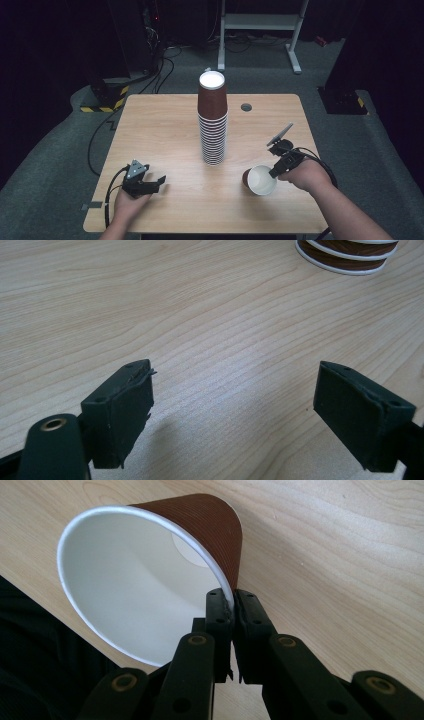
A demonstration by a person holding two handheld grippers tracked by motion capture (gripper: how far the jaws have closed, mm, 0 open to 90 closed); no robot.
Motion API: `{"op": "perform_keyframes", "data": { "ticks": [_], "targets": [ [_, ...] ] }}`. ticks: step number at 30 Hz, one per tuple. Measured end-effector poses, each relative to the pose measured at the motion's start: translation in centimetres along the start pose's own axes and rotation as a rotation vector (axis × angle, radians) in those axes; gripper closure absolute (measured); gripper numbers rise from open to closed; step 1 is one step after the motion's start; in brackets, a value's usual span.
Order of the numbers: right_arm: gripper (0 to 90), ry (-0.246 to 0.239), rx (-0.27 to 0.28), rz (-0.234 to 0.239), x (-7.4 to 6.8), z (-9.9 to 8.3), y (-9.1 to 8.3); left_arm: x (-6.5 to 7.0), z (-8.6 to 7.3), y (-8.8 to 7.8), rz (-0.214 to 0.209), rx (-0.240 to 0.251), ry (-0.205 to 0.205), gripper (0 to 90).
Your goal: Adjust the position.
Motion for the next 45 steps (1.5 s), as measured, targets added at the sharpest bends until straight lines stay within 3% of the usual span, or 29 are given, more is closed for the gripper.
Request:
{"op": "perform_keyframes", "data": {
  "ticks": [27, 32, 38, 45],
  "targets": [
    [72.1, 0.031, 0.113, -0.04, 1.0, 0.4, -0.9, 0.1, 0.0, 0.0, 0.004, -0.002, 0.01, 17.1],
    [70.8, 0.014, 0.136, -0.037, 1.0, 0.3, -1.4, 0.1, 0.0, 0.0, 0.003, -0.002, 0.015, 17.2],
    [67.9, 0.025, 0.187, -0.053, 1.1, 0.2, -2.0, 0.1, 0.0, 0.0, -0.002, -0.01, 0.016, 18.0],
    [63.1, 0.036, 0.271, -0.114, 1.7, -0.3, -2.4, 0.1, 0.0, 0.1, -0.005, -0.023, 0.024, 18.3]
  ]
}}
Point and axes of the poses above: each handheld gripper's, and its own axes: y roughly forward along the jaws, z roughly out of its top, x roughly to its right, the point moved 2 cm from there along y, roughly forward along the jaws, and after that the axes turned 6 degrees about z, right-handed, at the moved point
